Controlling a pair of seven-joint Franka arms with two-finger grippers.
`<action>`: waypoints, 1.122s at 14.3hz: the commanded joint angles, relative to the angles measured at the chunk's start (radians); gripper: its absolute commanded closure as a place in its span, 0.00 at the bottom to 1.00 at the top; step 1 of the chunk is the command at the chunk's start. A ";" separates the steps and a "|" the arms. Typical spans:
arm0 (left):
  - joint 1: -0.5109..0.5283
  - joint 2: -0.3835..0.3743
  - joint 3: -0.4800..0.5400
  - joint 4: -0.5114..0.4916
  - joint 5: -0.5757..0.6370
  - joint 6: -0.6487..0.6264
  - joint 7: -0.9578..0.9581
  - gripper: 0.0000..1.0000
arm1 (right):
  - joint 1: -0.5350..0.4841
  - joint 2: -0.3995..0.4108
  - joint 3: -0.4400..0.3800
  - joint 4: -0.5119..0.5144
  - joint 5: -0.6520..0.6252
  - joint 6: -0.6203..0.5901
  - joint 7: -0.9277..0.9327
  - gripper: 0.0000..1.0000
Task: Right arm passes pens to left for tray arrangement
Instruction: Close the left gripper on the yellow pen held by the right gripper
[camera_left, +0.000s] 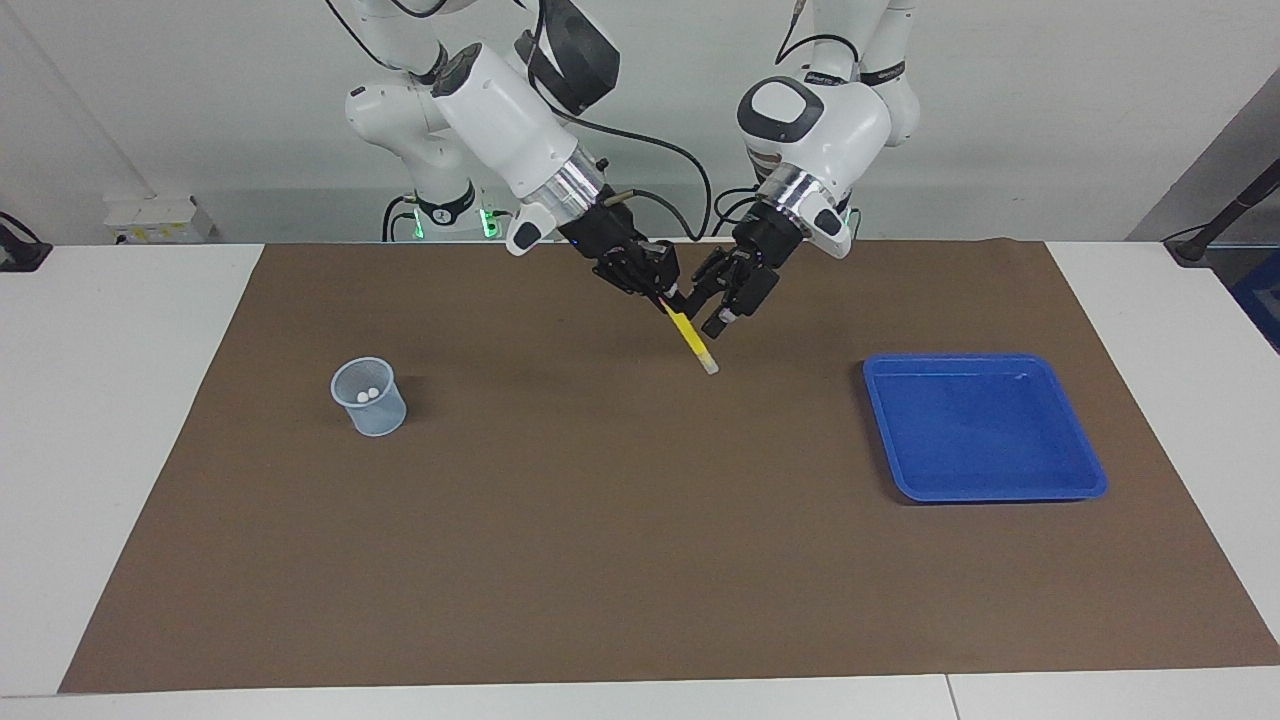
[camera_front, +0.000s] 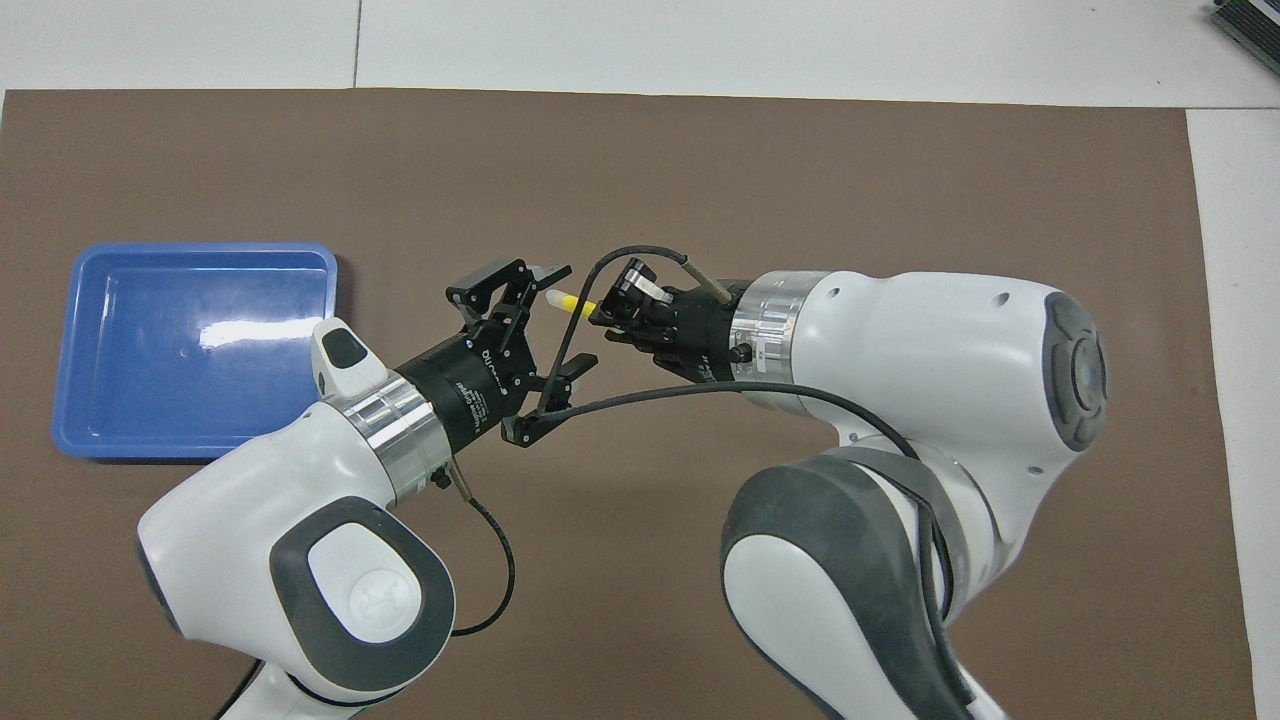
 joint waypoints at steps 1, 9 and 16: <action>0.008 0.073 -0.001 0.069 -0.017 0.002 0.004 0.09 | 0.001 -0.024 0.001 -0.028 0.028 0.010 0.007 1.00; 0.033 0.072 -0.003 0.064 -0.011 -0.023 0.016 0.38 | 0.001 -0.024 0.001 -0.028 0.040 0.011 0.004 1.00; 0.034 0.063 -0.003 0.055 -0.011 -0.033 0.015 0.64 | 0.001 -0.024 0.001 -0.027 0.041 0.011 0.005 1.00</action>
